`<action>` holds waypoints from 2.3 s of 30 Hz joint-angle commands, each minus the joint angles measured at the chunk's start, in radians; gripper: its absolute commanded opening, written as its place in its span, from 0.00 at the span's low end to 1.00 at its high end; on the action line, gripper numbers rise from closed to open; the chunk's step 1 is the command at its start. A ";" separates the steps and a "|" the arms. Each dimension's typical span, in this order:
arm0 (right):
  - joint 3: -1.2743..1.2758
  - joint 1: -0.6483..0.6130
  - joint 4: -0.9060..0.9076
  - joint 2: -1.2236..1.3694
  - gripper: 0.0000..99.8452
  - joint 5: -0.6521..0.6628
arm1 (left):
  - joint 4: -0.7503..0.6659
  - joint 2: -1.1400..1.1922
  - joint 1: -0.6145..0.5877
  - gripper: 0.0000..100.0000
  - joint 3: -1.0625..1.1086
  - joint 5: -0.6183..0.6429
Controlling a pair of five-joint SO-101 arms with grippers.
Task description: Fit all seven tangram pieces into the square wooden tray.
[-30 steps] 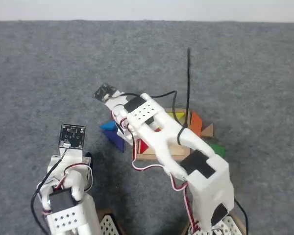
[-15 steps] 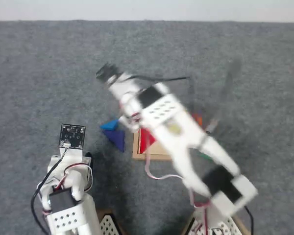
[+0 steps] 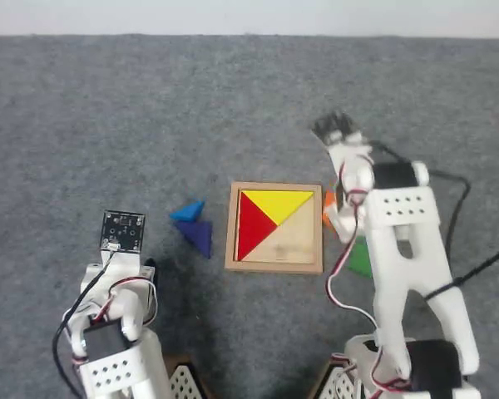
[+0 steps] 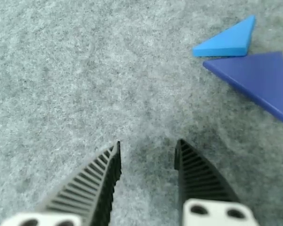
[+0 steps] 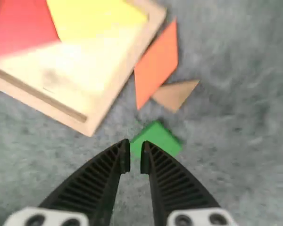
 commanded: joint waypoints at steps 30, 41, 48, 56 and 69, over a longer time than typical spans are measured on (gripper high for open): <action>-0.219 -0.005 -0.384 0.539 0.23 -0.186 | 0.005 -0.018 0.000 0.19 -0.007 -0.015; -0.288 0.176 -0.384 0.588 0.23 -0.178 | 0.005 -0.018 0.000 0.19 -0.007 -0.015; -0.287 0.114 -0.383 0.581 0.23 -0.180 | 0.005 -0.018 0.000 0.19 -0.007 -0.015; -0.285 0.062 -0.358 0.579 0.23 -0.187 | 0.005 -0.018 0.000 0.19 -0.007 -0.015; -0.069 -0.074 -0.354 0.274 0.23 -0.233 | 0.005 -0.018 0.000 0.19 -0.007 -0.015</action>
